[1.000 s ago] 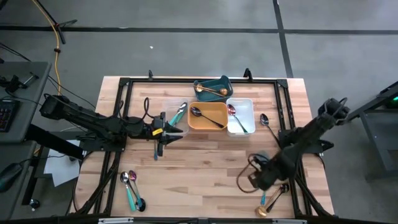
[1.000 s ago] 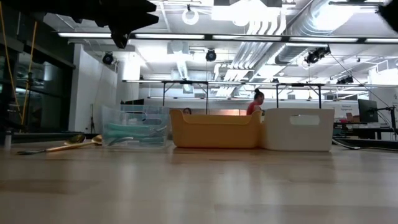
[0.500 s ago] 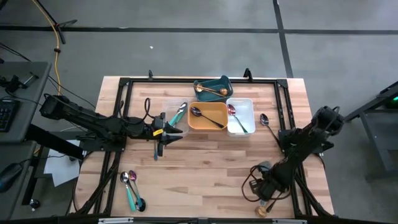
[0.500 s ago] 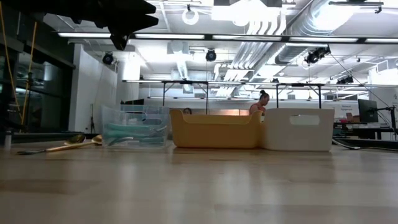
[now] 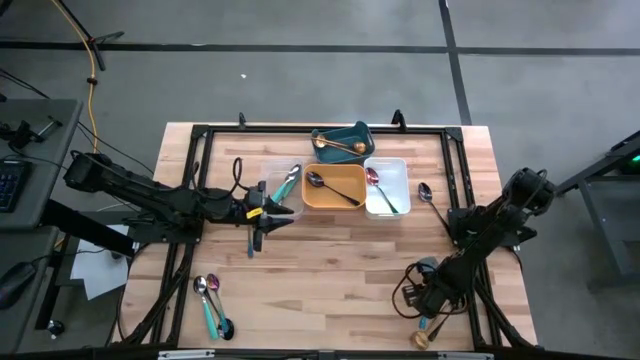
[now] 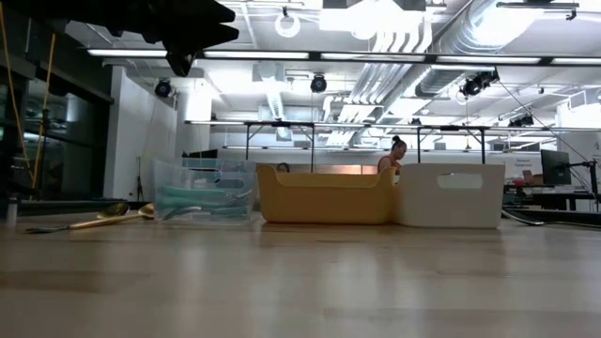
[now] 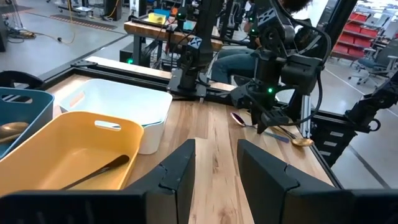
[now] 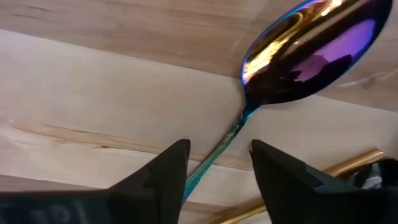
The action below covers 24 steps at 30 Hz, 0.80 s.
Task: Sort silverware by color (type)
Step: Put the distorted-color spoon into the white bin
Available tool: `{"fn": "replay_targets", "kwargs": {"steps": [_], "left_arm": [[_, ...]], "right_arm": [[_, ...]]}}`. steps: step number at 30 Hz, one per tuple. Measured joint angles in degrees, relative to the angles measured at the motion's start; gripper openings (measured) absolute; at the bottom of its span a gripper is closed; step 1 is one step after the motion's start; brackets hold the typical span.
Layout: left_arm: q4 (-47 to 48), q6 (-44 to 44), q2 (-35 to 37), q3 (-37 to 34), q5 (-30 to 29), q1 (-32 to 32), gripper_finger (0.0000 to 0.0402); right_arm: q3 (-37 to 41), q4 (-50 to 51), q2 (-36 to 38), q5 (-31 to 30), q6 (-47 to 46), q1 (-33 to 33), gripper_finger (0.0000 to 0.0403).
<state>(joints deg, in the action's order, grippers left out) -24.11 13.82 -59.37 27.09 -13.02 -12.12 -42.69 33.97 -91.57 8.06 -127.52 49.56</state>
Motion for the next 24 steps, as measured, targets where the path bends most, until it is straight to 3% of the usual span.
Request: {"fn": "replay_targets", "kwargs": {"steps": [9, 24], "left_arm": [[0.36, 1.05, 0.0, 0.0, 0.0, 0.0, 0.0113], [0.34, 1.03, 0.0, 0.0, 0.0, 0.0, 0.0113]], "right_arm": [[0.12, -0.33, -0.15, -3.81, 0.9, 0.06, 0.0014], [0.26, 1.06, 0.32, -9.18, 7.86, -1.07, 0.0005]]}}
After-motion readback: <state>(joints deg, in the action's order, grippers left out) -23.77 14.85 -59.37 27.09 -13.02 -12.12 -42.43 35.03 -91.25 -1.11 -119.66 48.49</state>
